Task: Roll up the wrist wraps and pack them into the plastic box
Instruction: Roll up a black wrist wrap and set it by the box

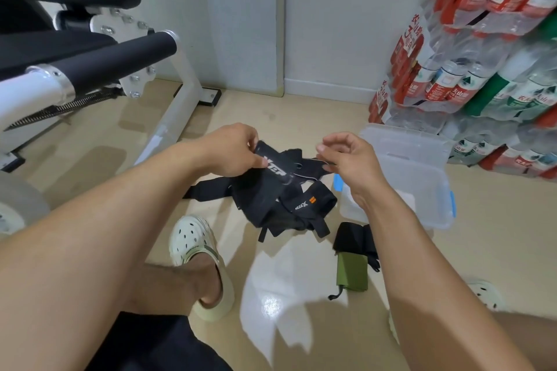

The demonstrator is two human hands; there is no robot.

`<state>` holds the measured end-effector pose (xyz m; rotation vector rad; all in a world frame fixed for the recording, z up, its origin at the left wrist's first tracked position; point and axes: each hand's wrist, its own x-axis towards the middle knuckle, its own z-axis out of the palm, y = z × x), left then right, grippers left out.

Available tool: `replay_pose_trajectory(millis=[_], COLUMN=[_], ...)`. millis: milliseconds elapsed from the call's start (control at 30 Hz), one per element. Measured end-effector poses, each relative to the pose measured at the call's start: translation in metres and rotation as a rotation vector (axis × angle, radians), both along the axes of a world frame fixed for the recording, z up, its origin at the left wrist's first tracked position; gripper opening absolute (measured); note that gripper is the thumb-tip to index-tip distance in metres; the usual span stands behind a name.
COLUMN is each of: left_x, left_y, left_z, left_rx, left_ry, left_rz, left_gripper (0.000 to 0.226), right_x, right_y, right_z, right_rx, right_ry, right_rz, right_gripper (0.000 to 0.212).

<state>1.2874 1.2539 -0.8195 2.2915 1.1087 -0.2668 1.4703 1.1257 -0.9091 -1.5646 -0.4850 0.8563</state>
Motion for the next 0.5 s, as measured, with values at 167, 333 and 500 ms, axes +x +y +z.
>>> replay_pose_trajectory(millis=[167, 333, 500], left_x=[-0.006, -0.006, 0.001], left_y=[0.003, 0.008, 0.01], left_z=[-0.004, -0.01, -0.014], left_rx=[0.083, 0.067, 0.062], left_ry=[0.146, 0.182, 0.172], left_rz=[0.037, 0.052, 0.018], left_gripper=[0.037, 0.063, 0.069], right_x=[0.005, -0.011, -0.025], right_y=[-0.002, -0.014, -0.016], right_z=[-0.06, -0.143, -0.194], right_rx=[-0.194, -0.472, -0.589], right_ry=[0.053, 0.07, 0.042], right_rz=[-0.093, -0.059, -0.038], right_gripper=[0.012, 0.036, 0.061])
